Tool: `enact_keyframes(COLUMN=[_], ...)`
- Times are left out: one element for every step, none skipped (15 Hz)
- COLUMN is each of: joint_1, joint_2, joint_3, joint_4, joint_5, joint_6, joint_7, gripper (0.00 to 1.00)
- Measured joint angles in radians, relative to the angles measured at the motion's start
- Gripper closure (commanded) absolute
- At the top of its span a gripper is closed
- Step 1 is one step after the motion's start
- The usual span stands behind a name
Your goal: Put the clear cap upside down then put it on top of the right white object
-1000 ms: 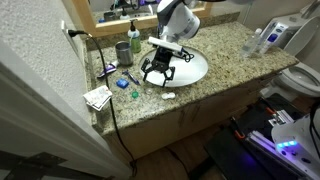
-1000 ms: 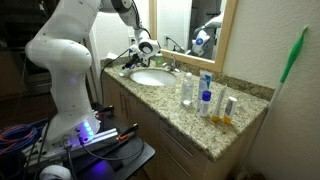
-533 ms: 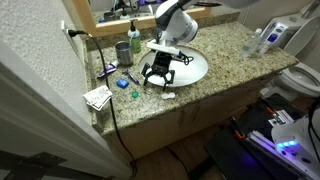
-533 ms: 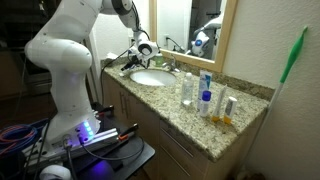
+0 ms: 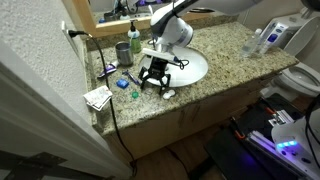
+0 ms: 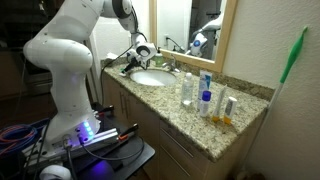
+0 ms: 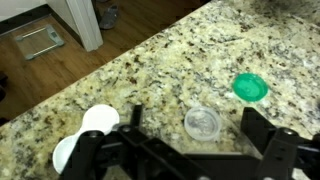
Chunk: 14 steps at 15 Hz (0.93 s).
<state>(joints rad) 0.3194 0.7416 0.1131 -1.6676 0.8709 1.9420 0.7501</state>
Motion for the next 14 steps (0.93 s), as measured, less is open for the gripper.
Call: enact_keyframes(joint_1=[0.0,0.0,0.0,0.0,0.001,0.001,0.001,0.001,0.001,0.0,0.0,0.0,0.0,0.0], joint_2=[0.0,0.0,0.0,0.0,0.001,0.001,0.001,0.001,-0.001,-0.003,-0.004,-0.005,-0.006,-0.006], joint_3=[0.0,0.0,0.0,0.0,0.0,0.001,0.001,0.002,0.002,0.002,0.002,0.002,0.002,0.002], joint_4=[0.004,0.006,0.007,0.007,0.007,0.007,0.007,0.007,0.007,0.007,0.008,0.008,0.008,0.009], joint_5=[-0.001,-0.002,-0.002,-0.003,-0.004,-0.005,-0.007,-0.009,-0.012,-0.014,-0.015,-0.015,-0.015,-0.015], joint_6=[0.004,0.008,0.012,0.017,0.019,0.019,0.019,0.018,0.016,0.015,0.014,0.014,0.013,0.013], joint_7=[0.0,0.0,0.0,0.0,0.0,0.0,0.0,0.001,0.001,0.003,0.004,0.005,0.005,0.005], gripper=[0.0,0.0,0.0,0.15,0.28,0.34,0.41,0.47,0.55,0.61,0.69,0.75,0.82,0.89])
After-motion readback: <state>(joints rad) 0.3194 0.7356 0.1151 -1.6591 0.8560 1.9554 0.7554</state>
